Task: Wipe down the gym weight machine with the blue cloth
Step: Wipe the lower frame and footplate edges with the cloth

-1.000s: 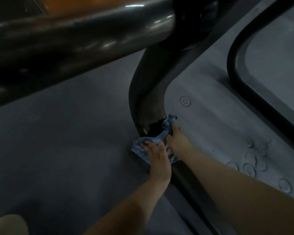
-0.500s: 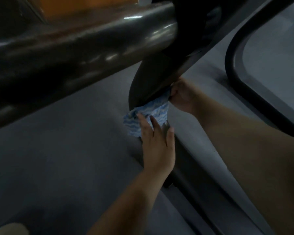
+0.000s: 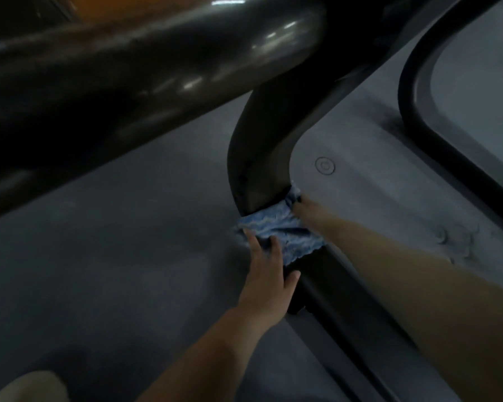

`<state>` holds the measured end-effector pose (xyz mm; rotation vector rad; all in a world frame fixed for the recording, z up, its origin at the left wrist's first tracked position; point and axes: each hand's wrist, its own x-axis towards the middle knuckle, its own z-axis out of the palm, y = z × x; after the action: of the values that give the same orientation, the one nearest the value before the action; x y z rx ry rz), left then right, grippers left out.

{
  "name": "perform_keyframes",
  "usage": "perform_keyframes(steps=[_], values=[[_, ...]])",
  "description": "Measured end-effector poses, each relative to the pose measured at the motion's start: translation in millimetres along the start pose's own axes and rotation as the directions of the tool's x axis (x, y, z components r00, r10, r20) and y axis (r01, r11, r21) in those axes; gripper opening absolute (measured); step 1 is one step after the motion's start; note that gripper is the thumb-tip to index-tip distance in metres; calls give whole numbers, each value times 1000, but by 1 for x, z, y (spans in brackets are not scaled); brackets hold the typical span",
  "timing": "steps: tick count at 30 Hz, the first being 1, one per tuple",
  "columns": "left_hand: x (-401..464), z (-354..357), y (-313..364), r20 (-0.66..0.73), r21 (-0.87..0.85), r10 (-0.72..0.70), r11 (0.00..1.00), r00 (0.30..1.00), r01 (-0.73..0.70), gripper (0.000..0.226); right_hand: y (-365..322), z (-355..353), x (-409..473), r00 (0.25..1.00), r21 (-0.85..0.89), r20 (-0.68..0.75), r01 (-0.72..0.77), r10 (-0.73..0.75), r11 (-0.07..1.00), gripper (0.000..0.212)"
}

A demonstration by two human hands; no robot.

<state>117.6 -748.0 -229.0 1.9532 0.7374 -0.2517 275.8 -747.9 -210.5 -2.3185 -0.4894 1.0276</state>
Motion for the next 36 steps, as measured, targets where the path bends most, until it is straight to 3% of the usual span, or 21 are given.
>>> perform_keyframes(steps=[1, 3, 4, 7, 10, 15, 20, 22, 24, 29, 32, 36], values=[[-3, 6, 1, 45, -65, -20, 998, 999, 23, 74, 12, 3, -7, 999, -108, 12, 44, -42, 993, 13], [-9, 17, 9, 111, -216, -55, 973, 992, 78, 74, 41, 6, -24, 994, -242, 41, 106, -98, 965, 51], [-13, 23, 12, 133, -275, -64, 956, 989, 99, 74, 56, 6, -31, 991, -308, 55, 136, -125, 942, 60], [-23, 42, 13, 148, -335, -47, 937, 988, 95, 67, 89, 0, -60, 993, -533, 99, 112, -69, 839, 62], [-27, 53, 4, 79, -454, -52, 887, 996, 82, 31, 102, 4, -86, 997, -683, 52, 80, -61, 726, 61], [-5, 32, -8, -80, -793, -253, 603, 964, 93, 29, 73, 36, -73, 994, -664, -105, -61, -11, 745, 69], [28, -21, -5, -27, -930, -346, 352, 938, 103, 44, 30, 59, -49, 983, -520, -158, -6, -89, 854, 77], [35, -29, -4, -5, -951, -344, 293, 939, 103, 39, 35, 61, -52, 981, -524, -152, 27, -125, 851, 76], [33, -25, -2, 51, -954, -331, 262, 942, 144, 48, 45, 60, -60, 981, -558, -125, 51, -145, 828, 75], [9, 26, 1, 191, -914, -309, 291, 932, 284, 49, 78, 57, -92, 988, -616, -94, 36, -119, 787, 76], [7, 55, -5, 207, -871, -306, 375, 929, 318, 114, 100, 54, -112, 987, -599, -126, 3, -98, 800, 76], [-2, 78, 19, 31, -710, -286, 668, 958, 222, 66, 132, 55, -138, 976, -563, -210, -70, -60, 823, 71]])
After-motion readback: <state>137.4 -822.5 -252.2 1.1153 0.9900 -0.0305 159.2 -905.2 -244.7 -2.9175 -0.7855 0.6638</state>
